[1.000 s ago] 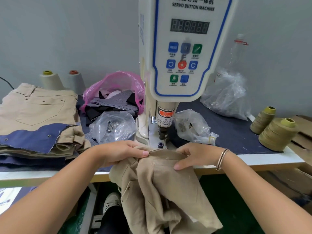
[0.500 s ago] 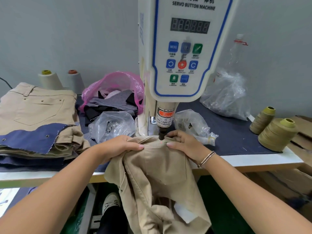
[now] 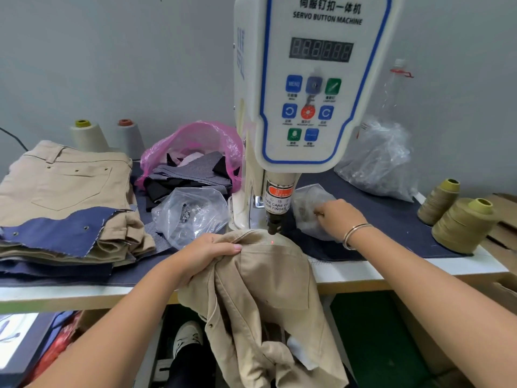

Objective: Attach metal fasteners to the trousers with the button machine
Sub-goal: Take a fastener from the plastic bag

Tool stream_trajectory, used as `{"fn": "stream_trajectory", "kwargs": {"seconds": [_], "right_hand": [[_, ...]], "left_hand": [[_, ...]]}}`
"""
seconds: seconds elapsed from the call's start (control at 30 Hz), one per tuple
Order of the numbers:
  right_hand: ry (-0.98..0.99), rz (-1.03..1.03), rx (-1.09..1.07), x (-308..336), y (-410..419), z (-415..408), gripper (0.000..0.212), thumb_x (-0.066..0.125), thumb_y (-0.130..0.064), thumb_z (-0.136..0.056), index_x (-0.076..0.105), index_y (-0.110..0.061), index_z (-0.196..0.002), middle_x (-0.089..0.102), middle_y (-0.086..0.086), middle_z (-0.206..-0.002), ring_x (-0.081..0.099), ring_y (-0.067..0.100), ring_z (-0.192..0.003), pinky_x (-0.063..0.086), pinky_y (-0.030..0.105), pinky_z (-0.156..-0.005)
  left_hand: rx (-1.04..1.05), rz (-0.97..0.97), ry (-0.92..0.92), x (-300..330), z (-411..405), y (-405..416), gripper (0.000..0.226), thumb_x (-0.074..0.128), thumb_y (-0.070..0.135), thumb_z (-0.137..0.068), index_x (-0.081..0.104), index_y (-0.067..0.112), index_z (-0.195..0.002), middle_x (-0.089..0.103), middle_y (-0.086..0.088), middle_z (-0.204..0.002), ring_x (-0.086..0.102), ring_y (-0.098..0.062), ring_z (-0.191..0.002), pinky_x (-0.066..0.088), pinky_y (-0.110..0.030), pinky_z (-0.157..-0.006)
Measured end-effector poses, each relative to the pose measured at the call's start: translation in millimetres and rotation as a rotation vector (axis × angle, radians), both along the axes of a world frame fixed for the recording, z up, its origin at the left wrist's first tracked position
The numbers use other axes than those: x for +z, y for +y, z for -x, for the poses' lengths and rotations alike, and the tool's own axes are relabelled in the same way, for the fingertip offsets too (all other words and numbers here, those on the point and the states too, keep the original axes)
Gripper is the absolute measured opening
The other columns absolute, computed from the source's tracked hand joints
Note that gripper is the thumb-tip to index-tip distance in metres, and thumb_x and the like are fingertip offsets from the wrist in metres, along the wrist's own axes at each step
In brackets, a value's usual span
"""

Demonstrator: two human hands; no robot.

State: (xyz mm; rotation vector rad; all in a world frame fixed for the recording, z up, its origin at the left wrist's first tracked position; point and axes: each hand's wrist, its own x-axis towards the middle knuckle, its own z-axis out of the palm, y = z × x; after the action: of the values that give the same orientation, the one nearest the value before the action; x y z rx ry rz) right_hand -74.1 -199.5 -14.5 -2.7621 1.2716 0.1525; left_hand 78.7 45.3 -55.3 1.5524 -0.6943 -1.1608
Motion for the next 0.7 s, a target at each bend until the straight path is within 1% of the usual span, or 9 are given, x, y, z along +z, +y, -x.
{"fn": "stream_trajectory", "kwargs": {"seconds": [0.07,0.17,0.23,0.33,0.43,0.53,0.57,0.63,0.7], "right_hand": [[0.051,-0.001,-0.067,-2.3,-3.0,-18.6,0.030,0.046,-0.025,-0.094,0.060,-0.018,-0.119,0.060,0.008,-0.122,0.057,0.029,-0.108,0.045,0.036,-0.087],[0.133,-0.098,-0.248,-1.0,-7.4,-40.2,0.042,0.053,-0.029,-0.090,0.053,-0.013,-0.129,0.056,0.008,-0.130,0.052,0.030,-0.121,0.041,0.041,-0.103],[0.153,-0.116,-0.274,-2.4,-11.6,-49.1,0.047,0.056,-0.033,-0.089,0.051,-0.012,-0.131,0.055,0.008,-0.132,0.050,0.031,-0.124,0.039,0.043,-0.104],[0.121,-0.003,-0.165,-6.9,-13.1,-43.9,0.035,0.053,-0.028,-0.091,0.059,-0.015,-0.123,0.059,0.008,-0.124,0.055,0.031,-0.116,0.043,0.042,-0.096],[-0.030,0.152,-0.022,-17.3,-11.8,-27.3,0.019,0.053,-0.022,-0.090,0.067,-0.018,-0.101,0.063,0.007,-0.102,0.060,0.030,-0.093,0.047,0.035,-0.076],[-0.243,0.052,-0.045,-18.5,-8.8,-14.2,0.015,0.054,-0.021,-0.087,0.062,-0.023,-0.075,0.061,0.007,-0.088,0.056,0.028,-0.078,0.045,0.032,-0.067],[-0.307,-0.005,-0.048,-17.9,-9.1,-10.3,0.016,0.055,-0.020,-0.086,0.060,-0.026,-0.072,0.064,0.008,-0.088,0.057,0.028,-0.078,0.047,0.032,-0.068],[-0.427,-0.069,-0.050,-15.1,-8.8,-2.4,0.015,0.057,-0.017,-0.084,0.064,-0.027,-0.075,0.067,0.006,-0.089,0.060,0.027,-0.085,0.048,0.031,-0.072],[-0.514,-0.046,-0.048,-13.6,-5.5,7.6,0.012,0.059,-0.019,-0.085,0.067,-0.026,-0.079,0.065,-0.001,-0.082,0.059,0.023,-0.086,0.043,0.027,-0.071]], "left_hand": [[-0.006,-0.019,0.001,1.4,-0.5,-0.5,0.033,0.072,0.028,-0.069,0.073,0.006,-0.094,0.071,-0.021,-0.099,0.069,-0.031,-0.089,0.053,-0.040,-0.087],[0.009,-0.026,-0.034,2.1,0.8,-2.4,0.023,0.072,0.028,-0.066,0.075,0.011,-0.082,0.073,-0.018,-0.092,0.069,-0.026,-0.081,0.054,-0.033,-0.079],[0.035,-0.015,-0.046,1.2,1.7,-3.2,0.018,0.072,0.027,-0.065,0.074,0.012,-0.076,0.072,-0.016,-0.086,0.068,-0.022,-0.074,0.053,-0.030,-0.074],[0.030,-0.006,-0.056,-0.4,1.6,-3.3,0.015,0.071,0.025,-0.067,0.074,0.013,-0.076,0.072,-0.015,-0.085,0.068,-0.022,-0.074,0.053,-0.030,-0.074],[0.026,-0.003,-0.075,0.4,1.9,-3.4,0.014,0.071,0.027,-0.067,0.076,0.017,-0.074,0.073,-0.014,-0.086,0.069,-0.023,-0.077,0.052,-0.031,-0.077],[0.026,-0.007,-0.098,1.5,2.6,-4.0,0.009,0.070,0.028,-0.066,0.073,0.019,-0.065,0.072,-0.010,-0.078,0.067,-0.020,-0.070,0.052,-0.028,-0.070],[0.030,-0.008,-0.103,1.3,2.3,-4.0,0.009,0.071,0.026,-0.068,0.071,0.018,-0.064,0.071,-0.009,-0.076,0.066,-0.020,-0.069,0.051,-0.028,-0.069],[0.034,-0.012,-0.109,0.9,1.7,-4.2,0.013,0.072,0.021,-0.074,0.067,0.018,-0.062,0.069,-0.009,-0.073,0.064,-0.020,-0.066,0.050,-0.028,-0.068],[0.036,-0.009,-0.124,0.0,2.4,-4.7,0.032,0.071,0.018,-0.077,0.057,0.022,-0.048,0.060,-0.001,-0.057,0.057,-0.013,-0.052,0.044,-0.020,-0.055]]}}
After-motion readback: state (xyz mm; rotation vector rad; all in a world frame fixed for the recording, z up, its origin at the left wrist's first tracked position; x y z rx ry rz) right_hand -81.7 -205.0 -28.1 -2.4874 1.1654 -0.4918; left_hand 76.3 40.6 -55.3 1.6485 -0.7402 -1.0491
